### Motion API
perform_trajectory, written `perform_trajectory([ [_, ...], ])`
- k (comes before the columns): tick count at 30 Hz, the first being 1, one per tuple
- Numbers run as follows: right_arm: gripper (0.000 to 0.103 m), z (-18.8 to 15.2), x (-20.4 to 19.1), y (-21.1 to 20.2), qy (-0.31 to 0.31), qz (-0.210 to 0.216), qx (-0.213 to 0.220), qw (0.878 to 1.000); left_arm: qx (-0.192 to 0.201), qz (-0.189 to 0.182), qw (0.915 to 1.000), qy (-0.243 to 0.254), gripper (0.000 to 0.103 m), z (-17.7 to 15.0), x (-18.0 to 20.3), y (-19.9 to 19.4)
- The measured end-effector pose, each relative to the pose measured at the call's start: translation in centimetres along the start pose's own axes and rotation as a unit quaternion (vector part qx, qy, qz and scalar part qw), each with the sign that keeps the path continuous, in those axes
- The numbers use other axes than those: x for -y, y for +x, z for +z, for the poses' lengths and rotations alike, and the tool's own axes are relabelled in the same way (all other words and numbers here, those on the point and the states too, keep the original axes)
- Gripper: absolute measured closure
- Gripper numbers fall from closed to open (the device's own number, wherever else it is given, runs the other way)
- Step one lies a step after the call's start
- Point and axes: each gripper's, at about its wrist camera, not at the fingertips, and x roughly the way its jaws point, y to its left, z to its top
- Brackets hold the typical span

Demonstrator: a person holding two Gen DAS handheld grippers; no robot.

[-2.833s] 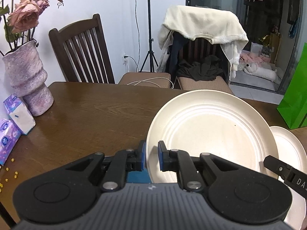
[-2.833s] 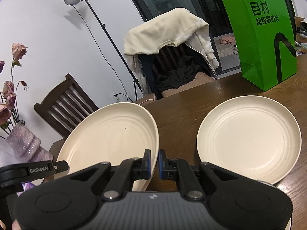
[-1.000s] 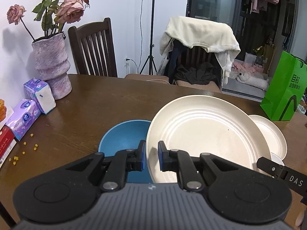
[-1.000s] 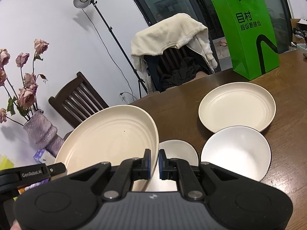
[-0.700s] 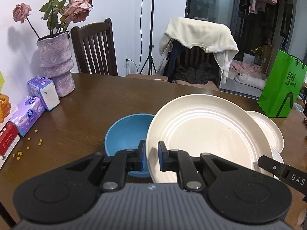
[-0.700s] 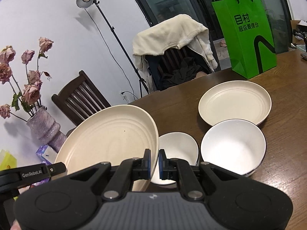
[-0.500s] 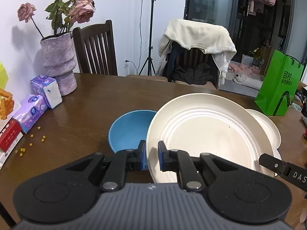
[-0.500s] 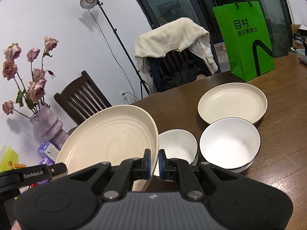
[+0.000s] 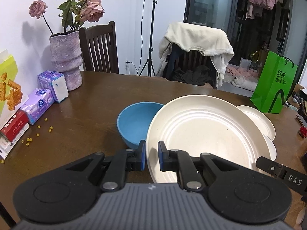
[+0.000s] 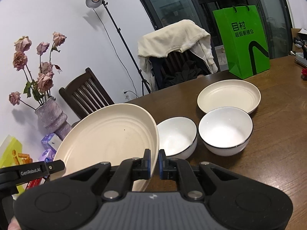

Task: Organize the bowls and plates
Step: 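Carry both held cream plates toward the blue bowl and white bowls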

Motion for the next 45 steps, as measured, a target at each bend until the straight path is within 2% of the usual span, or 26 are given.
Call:
perform_trajectory([
  [26,0.095,-4.8,-0.1,-1.8,-0.016,-0.01,-0.015,1.0,-0.004,0.002,1.0,0.004,0.09,-5.1,-1.4,-1.4],
  [45,0.095,-7.8,1.3,-2.3,-0.025,-0.022,-0.03,0.999,-0.022,-0.013,0.9997,0.008,0.09,-8.6,-1.5,-1.1],
])
